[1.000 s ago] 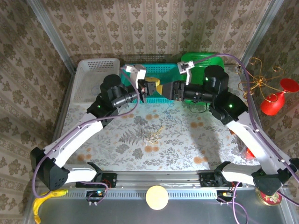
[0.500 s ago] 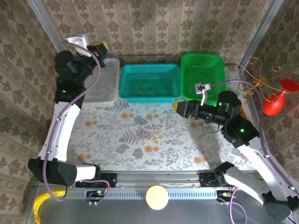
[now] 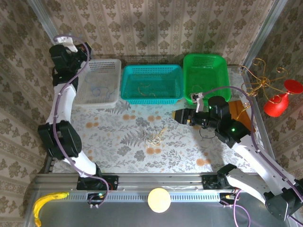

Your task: Untangle the cables

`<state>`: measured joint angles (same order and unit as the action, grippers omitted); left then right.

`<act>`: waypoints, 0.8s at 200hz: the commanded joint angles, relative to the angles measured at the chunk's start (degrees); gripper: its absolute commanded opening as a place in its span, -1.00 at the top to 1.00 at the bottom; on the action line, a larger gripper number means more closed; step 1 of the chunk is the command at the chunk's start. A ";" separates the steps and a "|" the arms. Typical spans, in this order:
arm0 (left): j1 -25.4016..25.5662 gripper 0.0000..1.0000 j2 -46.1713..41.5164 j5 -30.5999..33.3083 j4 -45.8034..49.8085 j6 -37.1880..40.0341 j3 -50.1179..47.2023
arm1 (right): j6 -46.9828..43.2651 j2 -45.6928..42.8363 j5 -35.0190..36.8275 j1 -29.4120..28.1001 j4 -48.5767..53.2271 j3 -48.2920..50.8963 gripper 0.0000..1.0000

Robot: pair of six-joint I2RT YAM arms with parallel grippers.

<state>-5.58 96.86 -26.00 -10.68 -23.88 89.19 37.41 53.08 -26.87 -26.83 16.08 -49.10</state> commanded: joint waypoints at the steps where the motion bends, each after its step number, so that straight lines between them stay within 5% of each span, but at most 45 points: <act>1: -0.56 1.00 3.16 -2.60 -2.22 0.00 -2.72 | -2.35 0.85 3.74 0.02 1.90 1.69 -0.34; 19: -0.55 1.00 5.80 -3.43 -2.01 0.82 -5.21 | -3.02 1.56 5.41 0.02 2.52 1.93 -0.33; 32: -0.56 0.78 6.88 -4.37 -0.80 1.20 -5.93 | -3.16 2.09 6.15 0.02 2.73 1.98 -0.32; 71: 0.84 -0.98 3.12 -4.83 4.64 3.23 -6.57 | -2.87 2.30 6.60 -0.03 2.48 3.08 -0.30; 160: 9.29 -1.00 -16.08 -2.78 15.59 2.09 -15.94 | -3.00 5.11 8.70 -0.07 -0.28 6.42 -0.25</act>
<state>0.40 84.05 -29.36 -0.08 -22.22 77.58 35.70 56.25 -20.62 -26.83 17.74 -43.70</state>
